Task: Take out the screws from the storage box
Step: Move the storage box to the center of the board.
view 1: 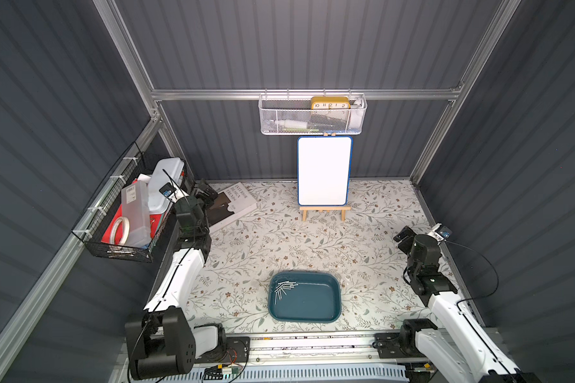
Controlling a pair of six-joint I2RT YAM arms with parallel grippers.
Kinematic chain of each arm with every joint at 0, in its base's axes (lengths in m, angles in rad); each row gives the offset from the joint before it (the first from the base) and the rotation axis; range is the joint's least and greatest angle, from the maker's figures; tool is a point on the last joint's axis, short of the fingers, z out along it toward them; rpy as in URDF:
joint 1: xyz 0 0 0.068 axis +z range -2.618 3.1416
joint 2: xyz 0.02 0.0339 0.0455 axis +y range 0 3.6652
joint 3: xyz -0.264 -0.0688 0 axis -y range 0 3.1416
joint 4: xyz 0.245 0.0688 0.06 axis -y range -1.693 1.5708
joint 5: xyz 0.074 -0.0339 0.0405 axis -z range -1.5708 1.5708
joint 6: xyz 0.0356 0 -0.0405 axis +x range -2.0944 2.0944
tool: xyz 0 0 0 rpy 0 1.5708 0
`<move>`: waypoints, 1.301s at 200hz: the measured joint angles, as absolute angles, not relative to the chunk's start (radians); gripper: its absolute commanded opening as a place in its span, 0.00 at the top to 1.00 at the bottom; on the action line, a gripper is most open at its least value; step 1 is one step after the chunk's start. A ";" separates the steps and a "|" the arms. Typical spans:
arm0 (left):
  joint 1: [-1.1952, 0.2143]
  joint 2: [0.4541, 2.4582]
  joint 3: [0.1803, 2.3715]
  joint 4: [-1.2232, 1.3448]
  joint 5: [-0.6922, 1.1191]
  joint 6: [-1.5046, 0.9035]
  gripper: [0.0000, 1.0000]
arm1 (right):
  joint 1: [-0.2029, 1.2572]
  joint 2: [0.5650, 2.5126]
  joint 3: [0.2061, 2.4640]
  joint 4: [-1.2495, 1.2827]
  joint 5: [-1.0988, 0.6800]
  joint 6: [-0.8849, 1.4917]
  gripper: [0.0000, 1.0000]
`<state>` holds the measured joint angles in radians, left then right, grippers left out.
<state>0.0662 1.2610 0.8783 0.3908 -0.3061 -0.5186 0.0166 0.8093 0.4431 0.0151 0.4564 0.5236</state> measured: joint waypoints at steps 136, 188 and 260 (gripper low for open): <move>0.076 1.171 0.887 0.268 0.086 -0.519 0.01 | 0.017 0.849 0.637 -0.380 0.130 0.457 0.01; -0.086 1.163 0.868 0.217 0.150 -0.521 0.01 | 0.027 0.826 0.720 -0.526 -0.052 0.434 0.02; -0.202 1.201 0.739 0.209 0.184 -0.575 0.02 | 0.433 0.841 0.802 -0.725 -0.126 0.472 0.05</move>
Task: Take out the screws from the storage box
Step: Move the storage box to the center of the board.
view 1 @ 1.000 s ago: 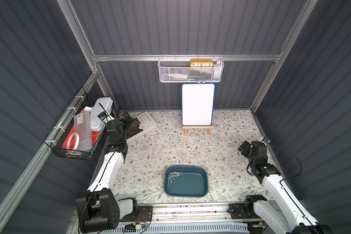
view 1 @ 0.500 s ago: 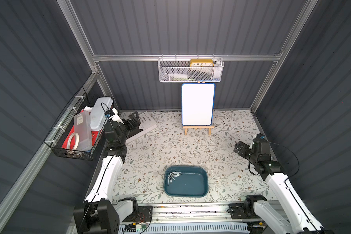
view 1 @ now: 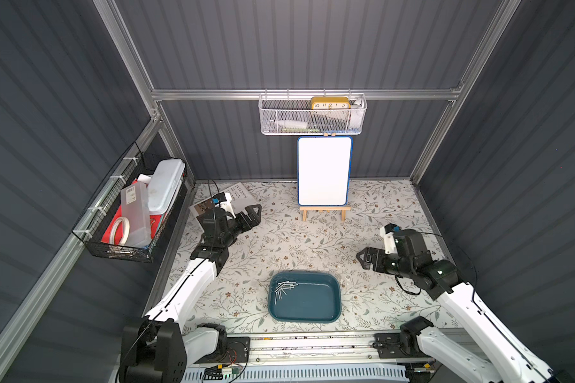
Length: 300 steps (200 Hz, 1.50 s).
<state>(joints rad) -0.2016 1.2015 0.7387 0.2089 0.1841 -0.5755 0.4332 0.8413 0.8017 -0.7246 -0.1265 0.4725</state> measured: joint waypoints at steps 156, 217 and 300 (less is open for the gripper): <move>-0.427 1.216 0.625 0.092 0.209 -0.693 0.01 | 0.854 1.234 0.805 -0.678 0.054 0.692 0.18; -0.481 1.216 0.625 0.033 0.200 -0.728 0.06 | 0.854 1.388 0.822 -0.594 0.064 0.695 0.23; -0.500 1.138 0.618 -0.028 0.131 -0.770 0.06 | 0.854 1.467 0.861 -0.536 0.185 0.726 0.35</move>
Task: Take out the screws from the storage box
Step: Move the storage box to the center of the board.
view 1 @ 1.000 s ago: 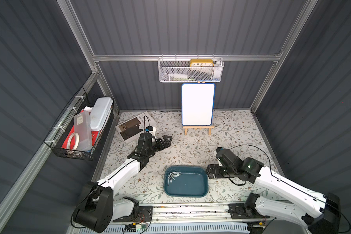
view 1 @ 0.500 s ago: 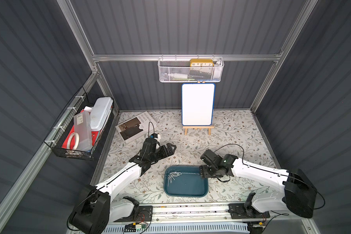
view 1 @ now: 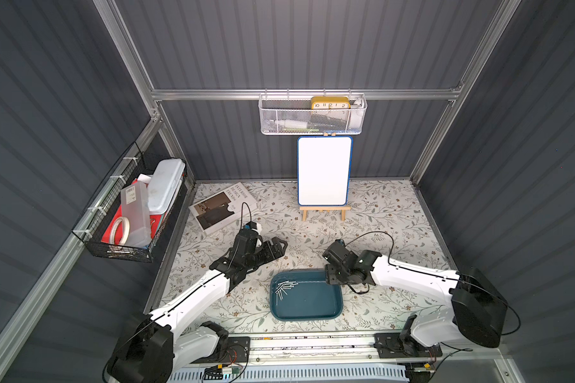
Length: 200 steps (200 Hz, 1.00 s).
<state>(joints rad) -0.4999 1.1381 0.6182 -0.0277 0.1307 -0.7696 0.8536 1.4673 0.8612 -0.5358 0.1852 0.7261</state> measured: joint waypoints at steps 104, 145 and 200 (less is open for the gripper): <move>-0.500 1.098 0.596 -0.049 0.099 -0.809 0.05 | 0.776 1.646 1.013 -0.500 0.215 0.729 0.47; -0.500 1.097 0.596 -0.054 0.086 -0.824 0.05 | 0.750 1.680 1.049 -0.503 0.236 0.763 0.48; -0.500 1.123 0.591 -0.045 0.082 -0.839 0.06 | 0.719 1.742 1.120 -0.524 0.248 0.812 0.59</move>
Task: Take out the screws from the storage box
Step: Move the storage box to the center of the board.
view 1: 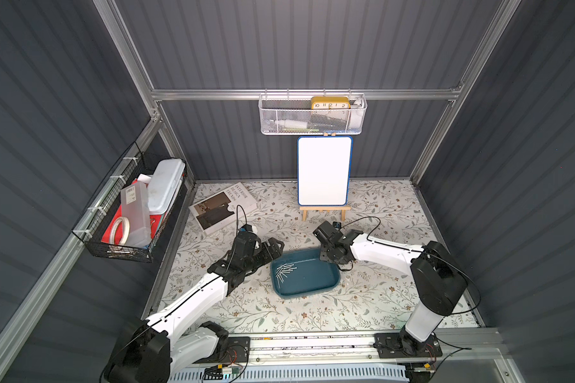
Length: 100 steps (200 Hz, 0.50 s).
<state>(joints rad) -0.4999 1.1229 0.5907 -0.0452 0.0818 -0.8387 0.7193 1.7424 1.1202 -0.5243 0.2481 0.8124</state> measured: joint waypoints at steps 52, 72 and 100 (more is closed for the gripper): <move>-0.500 1.161 0.585 -0.030 0.063 -0.847 0.06 | 0.704 1.761 1.161 -0.528 0.255 0.860 0.54; -0.500 1.179 0.586 -0.024 0.043 -0.848 0.06 | 0.704 1.762 1.179 -0.533 0.255 0.869 0.38; -0.500 1.185 0.586 -0.026 -0.002 -0.863 0.05 | 0.704 1.734 1.182 -0.551 0.254 0.834 0.33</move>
